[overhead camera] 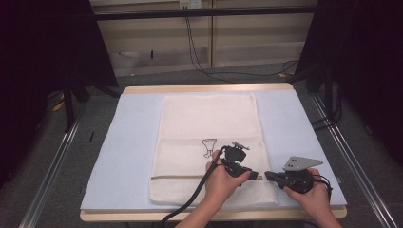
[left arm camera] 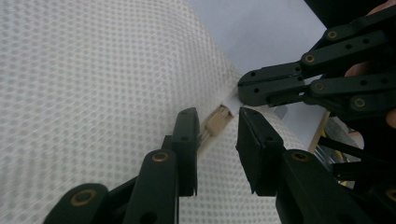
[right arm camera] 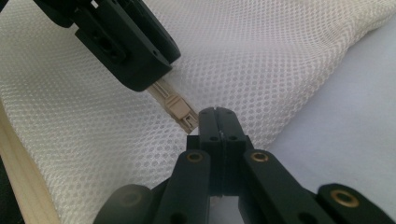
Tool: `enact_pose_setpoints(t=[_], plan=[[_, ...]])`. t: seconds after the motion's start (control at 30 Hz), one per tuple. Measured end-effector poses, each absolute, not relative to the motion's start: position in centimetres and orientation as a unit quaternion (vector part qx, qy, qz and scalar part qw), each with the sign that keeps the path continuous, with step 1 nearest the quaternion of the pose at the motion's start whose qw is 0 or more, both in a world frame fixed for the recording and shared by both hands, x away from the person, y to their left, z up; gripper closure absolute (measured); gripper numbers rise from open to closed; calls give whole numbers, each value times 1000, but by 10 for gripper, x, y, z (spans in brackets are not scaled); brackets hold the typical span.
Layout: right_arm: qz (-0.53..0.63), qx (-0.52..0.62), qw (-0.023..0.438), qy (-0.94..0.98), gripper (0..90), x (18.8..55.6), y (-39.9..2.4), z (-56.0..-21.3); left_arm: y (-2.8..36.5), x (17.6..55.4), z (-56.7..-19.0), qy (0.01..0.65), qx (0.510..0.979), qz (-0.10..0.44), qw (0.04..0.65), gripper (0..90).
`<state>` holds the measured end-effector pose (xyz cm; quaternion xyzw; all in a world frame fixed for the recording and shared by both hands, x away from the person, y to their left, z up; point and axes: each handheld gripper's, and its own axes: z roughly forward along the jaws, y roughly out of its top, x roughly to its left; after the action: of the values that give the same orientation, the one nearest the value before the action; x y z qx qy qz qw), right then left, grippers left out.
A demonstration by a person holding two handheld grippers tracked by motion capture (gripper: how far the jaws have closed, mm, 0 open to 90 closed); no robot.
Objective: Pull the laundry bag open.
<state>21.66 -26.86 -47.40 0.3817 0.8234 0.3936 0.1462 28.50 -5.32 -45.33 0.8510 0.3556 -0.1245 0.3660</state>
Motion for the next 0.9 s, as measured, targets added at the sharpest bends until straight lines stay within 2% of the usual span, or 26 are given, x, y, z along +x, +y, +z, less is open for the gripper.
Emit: enact_pose_setpoints(t=[0.13,0.37,0.5,0.67,0.9], plan=[[388,381,147,826,900,217,-268,-476,-59,287,-460,365,853,-133,348,689],[388,384,140,826,900,218,-268,-479,-63,289,-469,382,839,-156,355,702],[387,386,140,826,900,218,-268,-480,-68,288,-474,383,840,-160,351,740],[390,388,136,824,900,218,-268,-481,-66,292,-476,402,821,-188,359,864],[387,385,136,826,900,217,-268,-483,-58,297,-475,408,815,-213,351,877]])
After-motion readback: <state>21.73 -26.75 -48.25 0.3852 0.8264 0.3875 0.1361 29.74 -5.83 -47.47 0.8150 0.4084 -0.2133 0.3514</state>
